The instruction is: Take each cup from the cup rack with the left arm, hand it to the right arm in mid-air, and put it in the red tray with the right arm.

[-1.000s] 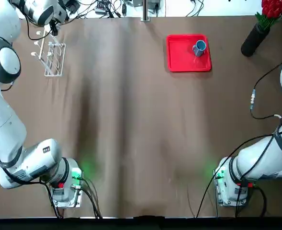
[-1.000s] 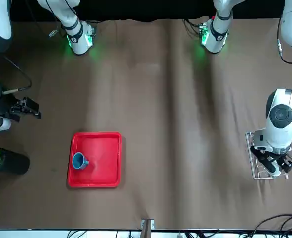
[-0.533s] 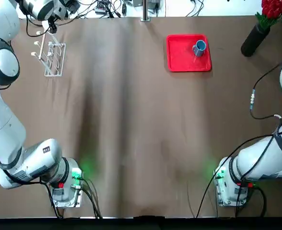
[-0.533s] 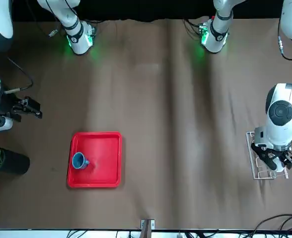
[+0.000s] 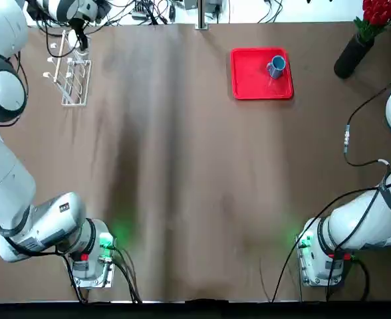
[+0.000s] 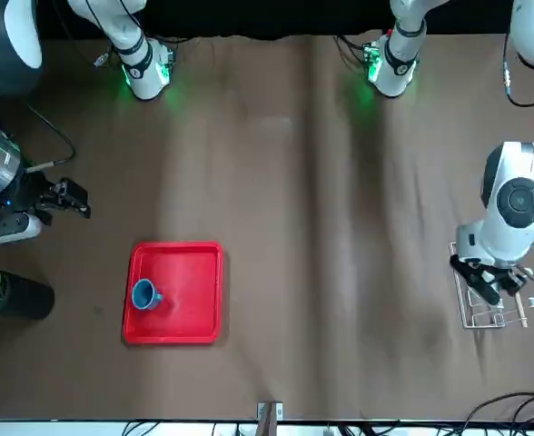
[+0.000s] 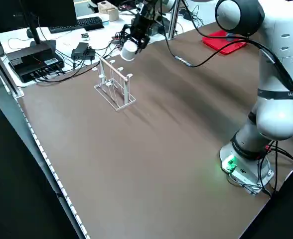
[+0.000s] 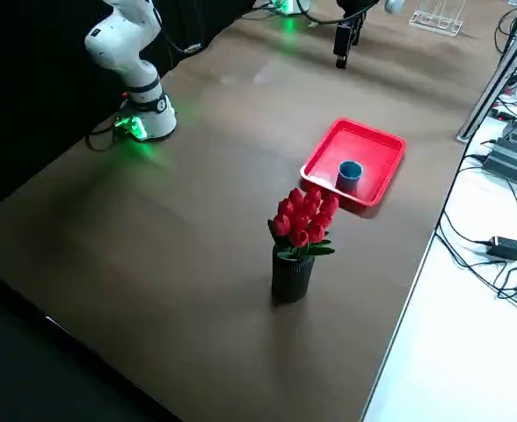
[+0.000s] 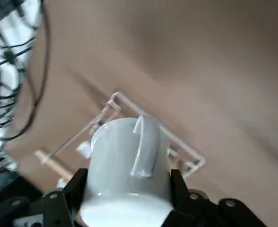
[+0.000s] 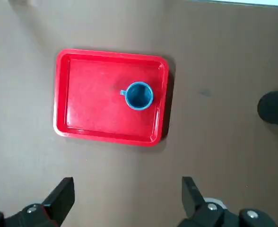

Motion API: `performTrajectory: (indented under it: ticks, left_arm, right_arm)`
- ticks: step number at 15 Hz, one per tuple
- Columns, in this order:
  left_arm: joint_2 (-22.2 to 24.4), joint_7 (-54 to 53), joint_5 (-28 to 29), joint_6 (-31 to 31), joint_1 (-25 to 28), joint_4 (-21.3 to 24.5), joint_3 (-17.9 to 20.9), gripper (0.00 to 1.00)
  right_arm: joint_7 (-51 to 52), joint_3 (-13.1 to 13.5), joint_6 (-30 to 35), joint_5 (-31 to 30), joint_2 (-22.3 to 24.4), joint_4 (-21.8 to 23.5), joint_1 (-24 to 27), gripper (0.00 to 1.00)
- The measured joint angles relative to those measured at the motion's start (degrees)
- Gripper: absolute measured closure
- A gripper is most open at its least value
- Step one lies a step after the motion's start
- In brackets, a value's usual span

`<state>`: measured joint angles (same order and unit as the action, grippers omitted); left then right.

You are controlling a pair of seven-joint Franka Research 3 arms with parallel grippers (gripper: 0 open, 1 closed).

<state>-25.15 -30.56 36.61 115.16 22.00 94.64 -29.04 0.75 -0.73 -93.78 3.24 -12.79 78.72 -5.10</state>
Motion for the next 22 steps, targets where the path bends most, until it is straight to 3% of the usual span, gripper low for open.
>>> performTrajectory:
  ticks: [3, 8, 14, 19, 22]
  left_arm:
    - [0.37, 0.47, -8.23, -3.64, -0.07, -0.22, -3.54, 0.25]
    - [0.92, 2.44, -21.14, -8.42, -0.05, -1.69, -8.13, 0.25]
    - [0.90, 12.83, -31.32, -9.17, -0.87, -1.83, -16.45, 0.25]
    - [0.60, 16.09, -49.62, -9.17, -1.20, -2.87, -19.07, 0.25]
    - [-0.29, 17.71, -57.48, -9.09, -3.14, -4.53, -20.27, 0.25]
  right_arm:
    - [-1.27, -0.05, -0.06, 0.95, 0.00, 0.00, -0.05, 0.00]
    - [-1.48, 0.08, -0.07, 9.71, -0.25, 0.45, 0.13, 0.00]
    - [-1.85, 0.14, -0.64, 24.21, -3.67, 0.74, 0.17, 0.00]
    - [-1.56, -0.11, -1.69, 38.29, -7.28, 0.82, -0.35, 0.00]
    - [2.37, -0.28, -2.26, 45.40, -9.38, 0.83, -1.99, 0.00]
